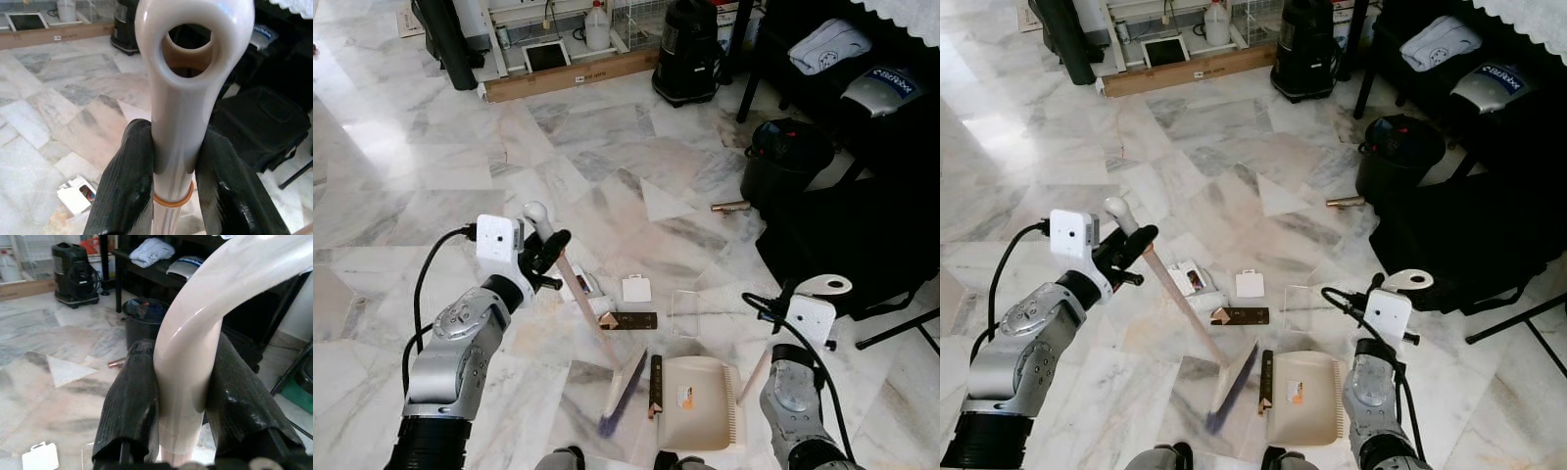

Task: Sweep floor

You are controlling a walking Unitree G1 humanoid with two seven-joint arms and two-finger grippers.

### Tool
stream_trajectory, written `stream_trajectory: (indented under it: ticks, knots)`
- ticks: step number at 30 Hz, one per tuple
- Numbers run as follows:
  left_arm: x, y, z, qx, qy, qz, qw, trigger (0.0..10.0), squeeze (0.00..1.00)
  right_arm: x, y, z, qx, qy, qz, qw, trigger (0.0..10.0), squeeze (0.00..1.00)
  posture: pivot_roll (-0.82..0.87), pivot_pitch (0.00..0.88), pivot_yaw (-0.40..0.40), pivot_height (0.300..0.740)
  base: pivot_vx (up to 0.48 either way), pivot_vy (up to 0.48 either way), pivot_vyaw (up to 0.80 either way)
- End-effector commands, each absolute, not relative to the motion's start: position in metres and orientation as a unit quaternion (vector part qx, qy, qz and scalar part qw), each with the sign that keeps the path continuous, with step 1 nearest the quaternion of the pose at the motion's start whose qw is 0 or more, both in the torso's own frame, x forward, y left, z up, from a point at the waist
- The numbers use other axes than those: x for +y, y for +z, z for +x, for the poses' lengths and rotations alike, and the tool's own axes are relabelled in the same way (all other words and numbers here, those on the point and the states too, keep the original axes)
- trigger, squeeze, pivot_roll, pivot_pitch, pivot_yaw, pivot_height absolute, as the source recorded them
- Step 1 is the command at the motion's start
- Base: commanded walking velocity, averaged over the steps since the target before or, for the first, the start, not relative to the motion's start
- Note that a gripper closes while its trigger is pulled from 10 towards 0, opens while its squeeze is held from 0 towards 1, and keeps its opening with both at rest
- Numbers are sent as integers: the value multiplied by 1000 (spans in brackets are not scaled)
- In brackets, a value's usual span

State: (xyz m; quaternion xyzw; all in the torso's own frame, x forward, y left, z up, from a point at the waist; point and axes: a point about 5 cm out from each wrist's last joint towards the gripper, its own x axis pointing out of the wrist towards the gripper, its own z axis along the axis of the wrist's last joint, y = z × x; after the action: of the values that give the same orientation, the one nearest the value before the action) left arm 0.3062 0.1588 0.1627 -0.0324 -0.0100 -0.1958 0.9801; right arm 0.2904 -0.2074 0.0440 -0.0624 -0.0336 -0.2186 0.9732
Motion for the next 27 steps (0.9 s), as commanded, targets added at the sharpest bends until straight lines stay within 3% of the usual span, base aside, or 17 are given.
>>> stream_trajectory:
  ticks: [1,27]
  knots:
    - [160,161,304,-16,-197,-17,980,10000,0,-209,33,284,-3,-219,-70,973,10000,0,320,197,-5,740,0,0,0]
    - [143,148,299,33,-253,-34,966,10000,0,-210,31,281,1,-212,-82,974,10000,0,310,208,-2,740,0,0,0]
